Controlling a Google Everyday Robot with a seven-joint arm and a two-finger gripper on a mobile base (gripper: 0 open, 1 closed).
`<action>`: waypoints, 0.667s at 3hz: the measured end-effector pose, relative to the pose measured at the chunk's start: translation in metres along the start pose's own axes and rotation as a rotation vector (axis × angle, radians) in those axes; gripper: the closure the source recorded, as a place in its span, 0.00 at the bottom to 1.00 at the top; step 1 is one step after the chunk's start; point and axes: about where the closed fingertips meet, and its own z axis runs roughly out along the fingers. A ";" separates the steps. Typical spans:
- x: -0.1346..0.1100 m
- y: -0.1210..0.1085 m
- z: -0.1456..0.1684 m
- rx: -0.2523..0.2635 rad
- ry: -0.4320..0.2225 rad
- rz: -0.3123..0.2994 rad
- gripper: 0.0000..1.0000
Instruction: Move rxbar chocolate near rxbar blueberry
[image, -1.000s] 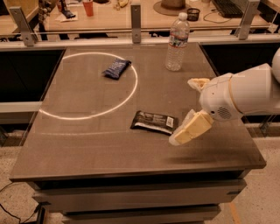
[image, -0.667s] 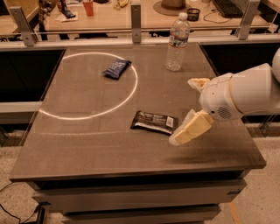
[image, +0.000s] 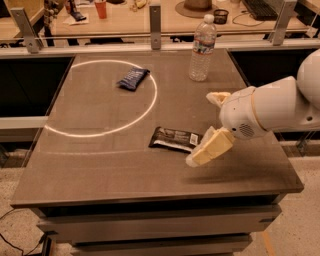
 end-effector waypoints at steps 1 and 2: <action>0.000 -0.001 0.014 -0.029 -0.003 -0.008 0.00; -0.001 -0.001 0.028 -0.060 0.000 -0.006 0.00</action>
Offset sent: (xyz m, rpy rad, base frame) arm 0.0210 0.0261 -0.0311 0.0150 0.0680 0.0660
